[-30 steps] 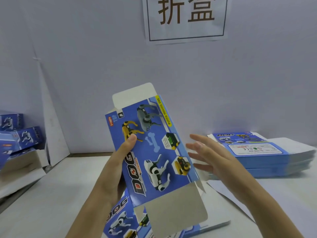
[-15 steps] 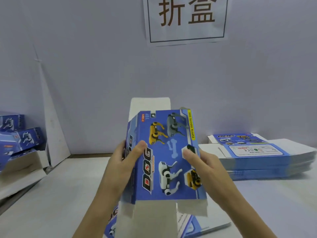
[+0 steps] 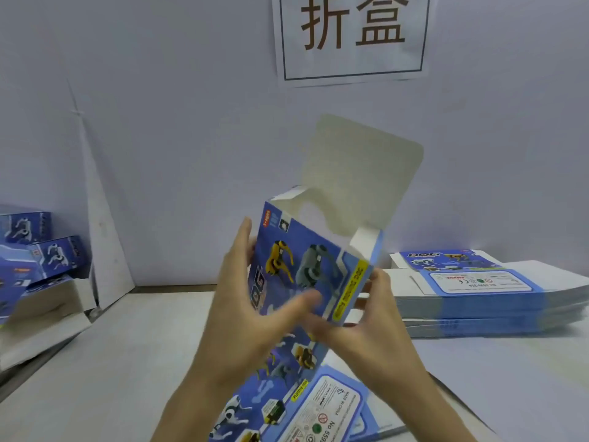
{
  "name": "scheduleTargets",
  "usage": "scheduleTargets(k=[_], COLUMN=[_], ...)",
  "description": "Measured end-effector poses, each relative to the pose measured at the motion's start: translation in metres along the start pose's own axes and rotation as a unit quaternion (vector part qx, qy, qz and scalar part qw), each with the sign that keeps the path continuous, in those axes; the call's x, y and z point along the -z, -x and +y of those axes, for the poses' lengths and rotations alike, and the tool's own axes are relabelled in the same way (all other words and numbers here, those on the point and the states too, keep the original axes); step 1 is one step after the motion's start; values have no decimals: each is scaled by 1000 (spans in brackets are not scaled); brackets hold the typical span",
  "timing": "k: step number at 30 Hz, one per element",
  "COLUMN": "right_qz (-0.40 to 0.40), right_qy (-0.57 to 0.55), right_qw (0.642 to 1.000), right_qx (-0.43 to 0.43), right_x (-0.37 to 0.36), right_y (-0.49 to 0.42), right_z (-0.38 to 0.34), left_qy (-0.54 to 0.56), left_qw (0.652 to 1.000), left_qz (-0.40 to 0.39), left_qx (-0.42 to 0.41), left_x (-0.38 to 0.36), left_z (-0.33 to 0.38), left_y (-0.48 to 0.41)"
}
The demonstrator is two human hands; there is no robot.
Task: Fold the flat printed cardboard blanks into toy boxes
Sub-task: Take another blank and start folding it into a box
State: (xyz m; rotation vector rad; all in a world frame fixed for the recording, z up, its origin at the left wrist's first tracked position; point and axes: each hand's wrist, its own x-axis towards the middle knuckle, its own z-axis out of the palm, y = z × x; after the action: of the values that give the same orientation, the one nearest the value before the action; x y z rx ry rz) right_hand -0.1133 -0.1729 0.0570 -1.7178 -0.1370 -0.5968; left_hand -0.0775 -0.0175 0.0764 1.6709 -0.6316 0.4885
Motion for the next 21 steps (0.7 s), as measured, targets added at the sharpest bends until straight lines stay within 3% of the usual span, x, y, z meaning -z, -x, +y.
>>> scheduleTargets(k=[3, 5, 6, 8, 11, 16, 18, 21], right_qz=[-145, -243, -256, -205, -67, 49, 90, 110], right_qy=[42, 77, 86, 45, -99, -170, -207, -297], right_qw=[987, 966, 962, 977, 992, 983, 974, 934], right_qx=[62, 53, 42, 32, 46, 48, -3, -162], right_x=[2, 18, 27, 45, 68, 69, 66, 65], right_y=[4, 2, -1, -8, -18, -23, -25, -31], right_z=[-3, -6, -8, -10, -14, -15, -8, 8], left_qy=[-44, -55, -75, -145, -230, -233, -237, -243], left_qw=[999, 998, 997, 985, 956, 950, 947, 944], left_qz=[-21, -15, -11, -6, -20, -94, -104, -109], left_qx=[-2, -5, -27, -99, -179, -187, -191, -193], left_x=[-18, -15, -10, 3, 16, 19, 19, 19], left_z=[-1, 0, -1, -3, -7, -13, -9, -4], left_y=[8, 8, 7, 3, -1, -2, -2, 1])
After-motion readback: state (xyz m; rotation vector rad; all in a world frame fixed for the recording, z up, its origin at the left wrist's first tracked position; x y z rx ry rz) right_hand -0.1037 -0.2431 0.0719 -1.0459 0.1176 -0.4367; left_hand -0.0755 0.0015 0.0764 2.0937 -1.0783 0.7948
